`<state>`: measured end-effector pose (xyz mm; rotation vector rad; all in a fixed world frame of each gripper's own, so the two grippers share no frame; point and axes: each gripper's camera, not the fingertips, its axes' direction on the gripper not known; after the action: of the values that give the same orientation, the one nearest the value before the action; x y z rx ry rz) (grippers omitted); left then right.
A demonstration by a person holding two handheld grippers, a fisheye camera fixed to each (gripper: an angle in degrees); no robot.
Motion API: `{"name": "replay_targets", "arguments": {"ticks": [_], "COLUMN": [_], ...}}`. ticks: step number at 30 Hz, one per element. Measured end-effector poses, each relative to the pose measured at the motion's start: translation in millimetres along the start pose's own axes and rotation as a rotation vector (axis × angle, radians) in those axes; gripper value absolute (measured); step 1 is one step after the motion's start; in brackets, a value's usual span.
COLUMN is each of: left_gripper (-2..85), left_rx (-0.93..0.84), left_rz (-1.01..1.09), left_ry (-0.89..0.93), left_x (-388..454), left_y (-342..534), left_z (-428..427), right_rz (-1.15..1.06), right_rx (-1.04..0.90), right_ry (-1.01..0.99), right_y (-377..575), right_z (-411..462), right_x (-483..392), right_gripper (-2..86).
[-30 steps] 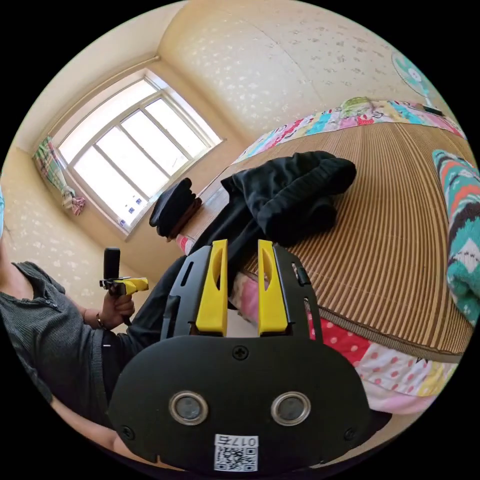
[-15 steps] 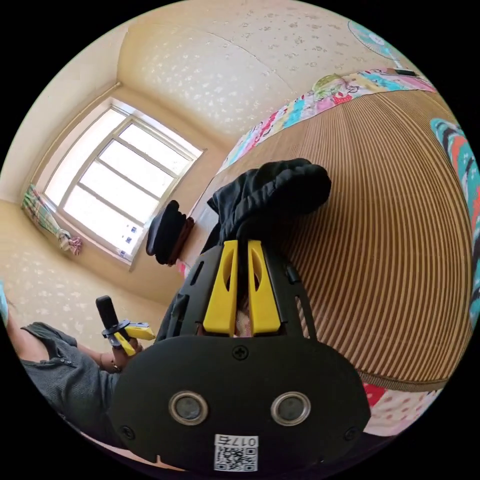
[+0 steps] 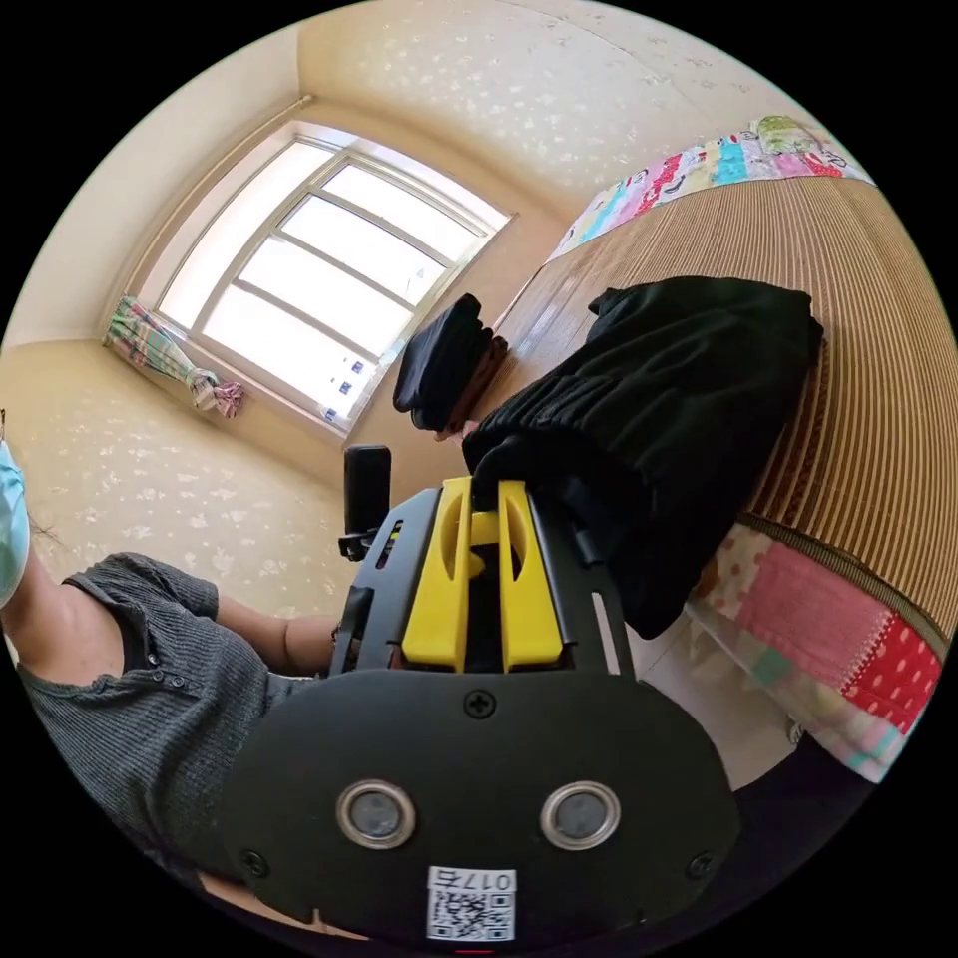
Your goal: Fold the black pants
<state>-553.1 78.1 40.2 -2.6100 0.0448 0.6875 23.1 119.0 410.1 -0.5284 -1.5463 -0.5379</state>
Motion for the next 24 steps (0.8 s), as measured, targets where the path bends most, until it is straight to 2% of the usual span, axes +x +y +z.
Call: {"name": "replay_targets", "arguments": {"ticks": [2, 7, 11, 15, 18, 20, 22, 24], "left_gripper": [12.9, 16.4, 14.2, 14.4, 15.6, 16.2, 16.8, 18.4], "left_rx": [-0.013, 0.013, -0.001, -0.030, -0.039, -0.034, -0.037, -0.045], "left_rz": [-0.068, -0.201, -0.199, -0.175, -0.190, -0.215, -0.256, -0.274], "left_ry": [0.076, 0.068, 0.039, 0.002, 0.001, 0.006, -0.024, -0.051], "left_x": [-18.9, -48.6, -54.7, -48.6, -47.1, -46.7, -46.2, -42.5], "left_y": [-1.4, -1.8, -5.0, -8.2, -7.5, -4.9, -0.9, 2.9], "left_z": [7.0, 4.5, 8.7, 23.3, 34.7, 39.3, 41.7, 44.2], "right_rz": [-0.021, -0.029, 0.159, 0.243, 0.343, 0.361, 0.299, 0.203], "right_rx": [-0.040, 0.072, 0.170, 0.212, 0.103, 0.130, 0.231, 0.350], "right_ry": [0.037, 0.092, 0.151, -0.068, -0.042, -0.040, -0.172, -0.445], "right_y": [4.0, 39.4, 67.9, 67.6, 51.5, 47.2, 45.4, 39.8], "right_z": [-7.0, -53.7, -86.0, -78.2, -51.4, -51.6, -63.7, -75.5], "right_x": [0.8, 11.7, 47.2, 78.6, 87.0, 80.1, 64.7, 45.3], "right_gripper": [4.1, 4.7, 9.9, 13.8, 12.7, 9.8, 7.2, 4.8]}}
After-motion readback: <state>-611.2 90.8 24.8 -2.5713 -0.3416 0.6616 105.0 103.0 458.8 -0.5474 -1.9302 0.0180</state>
